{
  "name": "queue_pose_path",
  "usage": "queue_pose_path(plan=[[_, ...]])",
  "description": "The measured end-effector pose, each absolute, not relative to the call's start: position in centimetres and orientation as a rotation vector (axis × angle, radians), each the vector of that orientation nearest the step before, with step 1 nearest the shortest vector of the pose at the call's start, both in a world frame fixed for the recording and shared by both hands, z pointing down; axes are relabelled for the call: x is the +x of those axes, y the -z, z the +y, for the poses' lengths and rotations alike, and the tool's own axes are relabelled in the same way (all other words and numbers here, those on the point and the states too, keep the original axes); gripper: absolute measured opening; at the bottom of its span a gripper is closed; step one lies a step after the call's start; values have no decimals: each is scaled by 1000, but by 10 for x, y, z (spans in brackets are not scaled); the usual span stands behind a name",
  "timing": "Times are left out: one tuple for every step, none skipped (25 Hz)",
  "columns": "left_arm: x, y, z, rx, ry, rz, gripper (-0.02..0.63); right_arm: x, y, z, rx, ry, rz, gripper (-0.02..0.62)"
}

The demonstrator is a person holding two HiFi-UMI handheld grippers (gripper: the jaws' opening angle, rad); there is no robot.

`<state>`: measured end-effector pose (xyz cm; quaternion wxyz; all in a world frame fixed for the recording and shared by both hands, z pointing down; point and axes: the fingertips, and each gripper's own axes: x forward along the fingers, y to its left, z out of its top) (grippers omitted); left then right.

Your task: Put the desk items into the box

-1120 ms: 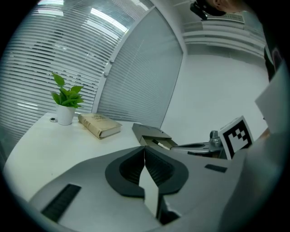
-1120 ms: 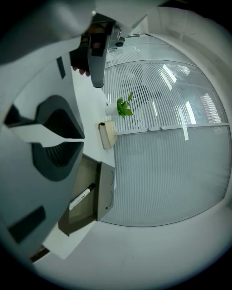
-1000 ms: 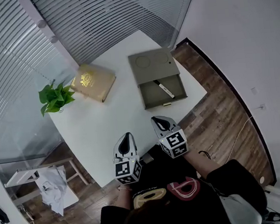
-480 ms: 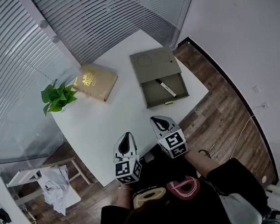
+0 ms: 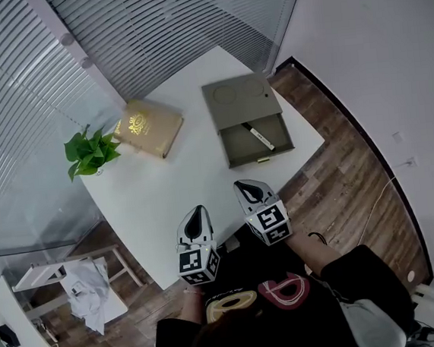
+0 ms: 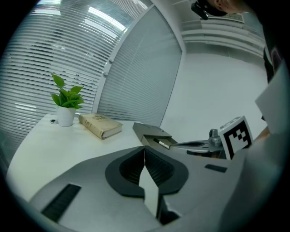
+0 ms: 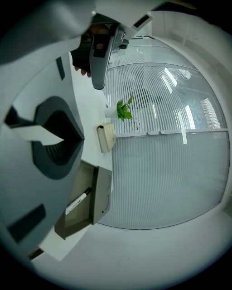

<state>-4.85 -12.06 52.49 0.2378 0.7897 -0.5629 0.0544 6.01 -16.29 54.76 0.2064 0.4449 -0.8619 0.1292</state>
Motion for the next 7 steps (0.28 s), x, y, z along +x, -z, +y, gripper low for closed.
queue_pose_path(plan=[[-48,-525,-121,2165,-149,-1540,17,60,-548,-163,1237,-359,-2399,9],[-48,-525,-122,2166,-149,-1539,17,60,-548,-164,1235,-358,-2397,9],[-48,-525,-123,2167,-149,-1538,17,60,-549,-164,1231,-356,-2394,8],[-48,-525,-124,2167,-149,-1537,17,60,-549,-165,1228,-351,-2392,9],[-48,-525,-124,2167,-149,-1536,17,59,-549,-165,1226,-347,-2391,9],[-48,-525,-125,2167,-149,-1534,17,59,-549,-166,1223,-343,-2391,9],[-48,-526,-126,2167,-149,-1533,17,59,-549,-166,1221,-339,-2390,9]])
